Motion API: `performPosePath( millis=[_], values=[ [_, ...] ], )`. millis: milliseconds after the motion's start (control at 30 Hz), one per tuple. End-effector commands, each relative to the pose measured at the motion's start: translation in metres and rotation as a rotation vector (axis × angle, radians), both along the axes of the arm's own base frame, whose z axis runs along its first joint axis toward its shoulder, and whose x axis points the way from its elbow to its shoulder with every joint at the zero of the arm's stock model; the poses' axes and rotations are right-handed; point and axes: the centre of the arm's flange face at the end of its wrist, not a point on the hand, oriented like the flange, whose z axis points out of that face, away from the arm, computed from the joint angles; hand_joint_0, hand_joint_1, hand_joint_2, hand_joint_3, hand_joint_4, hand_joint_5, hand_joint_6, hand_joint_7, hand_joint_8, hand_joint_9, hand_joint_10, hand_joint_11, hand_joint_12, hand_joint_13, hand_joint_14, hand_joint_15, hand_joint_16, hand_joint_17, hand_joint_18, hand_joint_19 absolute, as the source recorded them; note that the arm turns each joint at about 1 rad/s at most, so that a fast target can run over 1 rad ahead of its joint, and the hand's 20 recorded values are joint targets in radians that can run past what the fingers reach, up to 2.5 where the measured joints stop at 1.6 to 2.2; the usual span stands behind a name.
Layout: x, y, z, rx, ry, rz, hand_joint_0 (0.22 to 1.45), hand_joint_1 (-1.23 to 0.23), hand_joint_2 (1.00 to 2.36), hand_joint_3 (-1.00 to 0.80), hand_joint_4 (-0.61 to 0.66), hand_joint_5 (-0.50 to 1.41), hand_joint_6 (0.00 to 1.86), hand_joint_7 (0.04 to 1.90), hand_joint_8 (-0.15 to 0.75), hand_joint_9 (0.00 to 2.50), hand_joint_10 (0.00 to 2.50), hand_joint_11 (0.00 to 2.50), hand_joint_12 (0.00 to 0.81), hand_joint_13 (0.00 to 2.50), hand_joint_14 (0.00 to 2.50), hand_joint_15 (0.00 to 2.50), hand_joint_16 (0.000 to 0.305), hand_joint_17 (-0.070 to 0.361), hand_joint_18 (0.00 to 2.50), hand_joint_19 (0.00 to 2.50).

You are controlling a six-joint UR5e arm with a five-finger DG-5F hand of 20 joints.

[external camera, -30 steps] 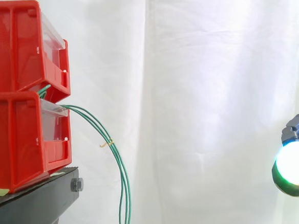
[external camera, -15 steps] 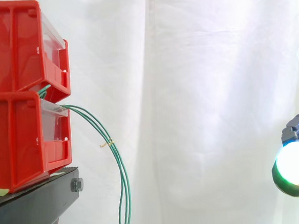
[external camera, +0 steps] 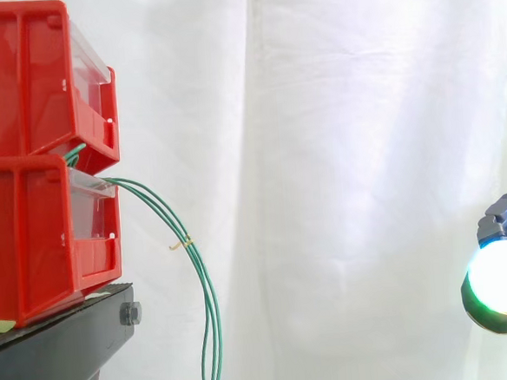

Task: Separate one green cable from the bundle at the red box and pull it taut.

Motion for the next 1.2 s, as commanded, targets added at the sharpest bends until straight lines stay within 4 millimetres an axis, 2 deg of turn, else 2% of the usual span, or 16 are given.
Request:
performPosePath(
  millis=[0, 400, 533, 1167],
  values=[
    [0.0001, -0.0002, 0.0000, 0.000, 0.000, -0.001, 0.53, -0.59, 1.00, -0.50, 0.24, -0.12, 0.50, 0.78, 0.269, 1.42, 0.02, 0.67, 0.384, 1.27, 0.02, 0.56, 0.053, 0.118, 1.17, 0.77],
    [0.0001, -0.0002, 0.0000, 0.000, 0.000, -0.001, 0.51, -0.64, 1.00, -0.50, 0.24, -0.10, 0.50, 0.80, 0.255, 1.61, 0.03, 0.73, 0.359, 1.40, 0.02, 0.59, 0.049, 0.110, 1.16, 0.80],
    [0.0002, 0.0007, 0.0000, 0.000, 0.000, 0.001, 0.51, -0.64, 1.00, -0.50, 0.23, -0.10, 0.50, 0.80, 0.244, 1.60, 0.03, 0.73, 0.346, 1.38, 0.02, 0.58, 0.047, 0.106, 1.13, 0.79],
    [0.0000, 0.0007, -0.0001, 0.000, 0.001, 0.001, 0.51, -0.60, 1.00, -0.50, 0.22, -0.13, 0.50, 0.76, 0.262, 1.38, 0.02, 0.63, 0.378, 1.24, 0.02, 0.56, 0.053, 0.120, 1.08, 0.77]
  ],
)
